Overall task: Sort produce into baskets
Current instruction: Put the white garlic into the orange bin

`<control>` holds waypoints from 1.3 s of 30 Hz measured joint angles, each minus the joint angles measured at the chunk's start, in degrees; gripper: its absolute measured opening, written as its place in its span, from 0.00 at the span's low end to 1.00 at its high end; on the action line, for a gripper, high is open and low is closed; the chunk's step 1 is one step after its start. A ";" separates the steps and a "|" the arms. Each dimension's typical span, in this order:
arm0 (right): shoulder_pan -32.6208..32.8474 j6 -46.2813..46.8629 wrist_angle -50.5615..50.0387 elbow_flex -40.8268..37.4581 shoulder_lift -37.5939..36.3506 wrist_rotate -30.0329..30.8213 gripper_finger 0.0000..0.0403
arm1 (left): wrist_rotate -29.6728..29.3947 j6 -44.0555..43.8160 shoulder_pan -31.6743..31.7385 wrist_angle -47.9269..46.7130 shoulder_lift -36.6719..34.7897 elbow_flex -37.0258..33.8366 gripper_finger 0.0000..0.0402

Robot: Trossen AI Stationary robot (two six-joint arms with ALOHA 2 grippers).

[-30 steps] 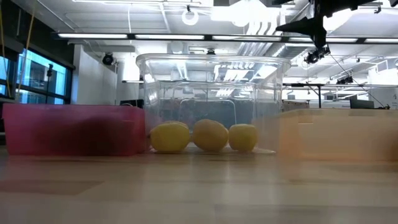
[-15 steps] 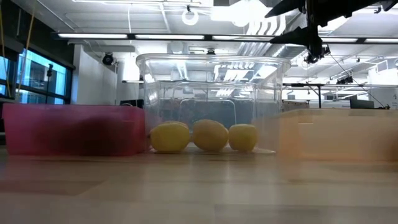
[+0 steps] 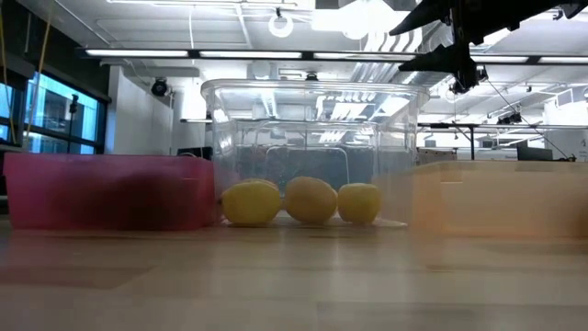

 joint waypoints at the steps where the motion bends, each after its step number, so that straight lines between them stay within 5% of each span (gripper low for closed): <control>1: 0.00 0.00 -0.26 0.00 0.00 0.00 0.65 | 0.94 0.39 -0.02 0.66 1.07 -0.02 0.63; 23: -0.04 0.00 -3.37 0.00 0.00 1.66 0.65 | 2.17 6.48 -1.11 1.51 13.64 0.06 0.61; 34: -0.04 -0.02 -5.59 0.02 0.00 2.74 0.65 | 2.03 10.91 -1.09 2.71 12.59 0.01 0.25; 39: -0.04 -0.01 -6.41 0.02 0.00 3.26 0.65 | -2.12 14.63 1.02 2.26 6.43 0.00 0.21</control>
